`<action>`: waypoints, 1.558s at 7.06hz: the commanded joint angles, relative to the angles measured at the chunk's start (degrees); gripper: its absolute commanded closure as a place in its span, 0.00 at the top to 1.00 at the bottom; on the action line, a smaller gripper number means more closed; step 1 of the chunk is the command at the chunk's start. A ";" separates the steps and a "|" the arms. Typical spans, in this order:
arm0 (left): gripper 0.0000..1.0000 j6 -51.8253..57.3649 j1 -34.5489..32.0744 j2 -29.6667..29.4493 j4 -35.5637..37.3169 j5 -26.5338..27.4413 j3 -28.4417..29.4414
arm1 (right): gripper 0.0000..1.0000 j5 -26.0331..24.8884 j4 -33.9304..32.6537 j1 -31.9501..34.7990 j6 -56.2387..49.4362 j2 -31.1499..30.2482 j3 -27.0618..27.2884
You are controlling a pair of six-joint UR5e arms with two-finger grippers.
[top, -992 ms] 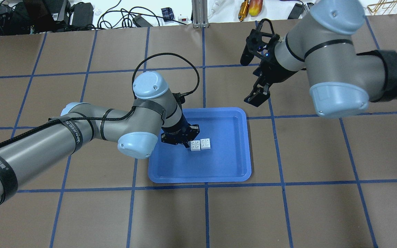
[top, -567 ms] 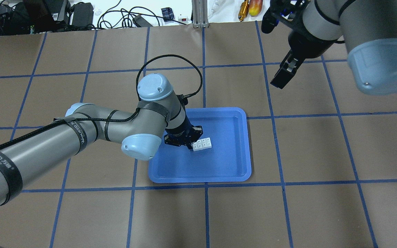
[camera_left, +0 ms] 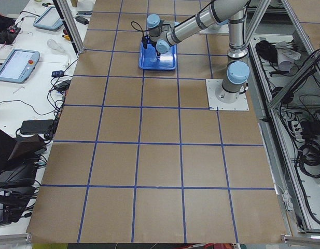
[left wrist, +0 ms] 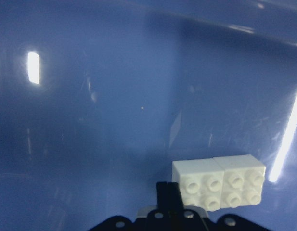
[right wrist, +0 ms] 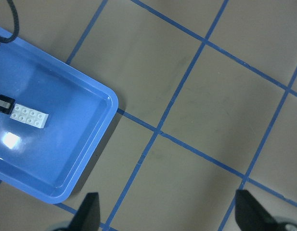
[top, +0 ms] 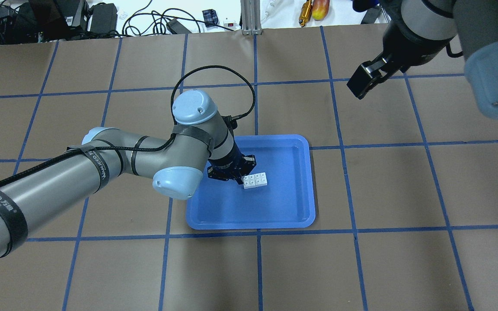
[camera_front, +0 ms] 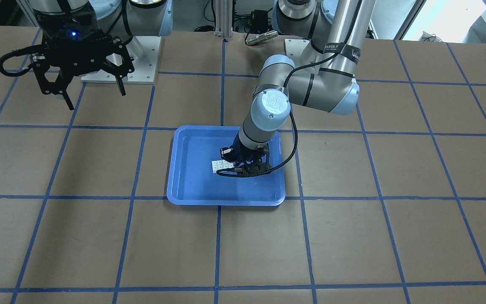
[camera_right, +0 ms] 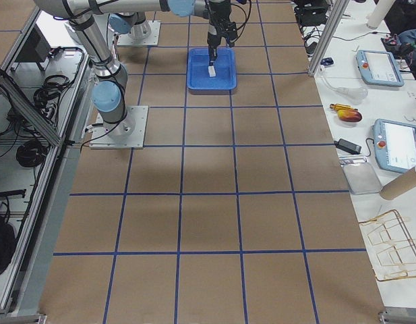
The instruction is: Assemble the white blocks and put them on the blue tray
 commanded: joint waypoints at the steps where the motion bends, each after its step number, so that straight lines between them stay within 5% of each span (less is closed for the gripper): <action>1: 0.00 0.34 0.70 1.58 -0.89 0.50 1.22 | 1.00 0.41 0.92 0.47 11.51 3.04 -4.16; 3: 0.00 4.02 3.33 3.68 -4.30 2.17 3.23 | 1.00 1.37 1.62 0.83 20.80 7.78 -11.44; 6: 0.03 21.36 12.62 10.36 -24.89 8.49 13.22 | 1.00 1.56 7.16 0.91 27.97 7.90 -13.07; 7: 0.23 29.44 16.58 13.07 -33.16 12.94 18.14 | 1.00 1.65 7.16 1.00 27.98 7.63 -12.11; 8: 0.70 30.65 19.05 15.36 -39.07 14.81 22.54 | 1.00 1.74 7.33 0.91 27.98 7.11 -11.75; 9: 1.00 30.57 19.43 17.56 -44.44 15.09 26.24 | 1.00 2.08 8.73 1.00 28.07 6.41 -11.66; 11: 1.00 29.00 18.82 17.85 -44.23 13.96 29.08 | 1.00 1.91 11.63 1.00 28.15 6.40 -11.66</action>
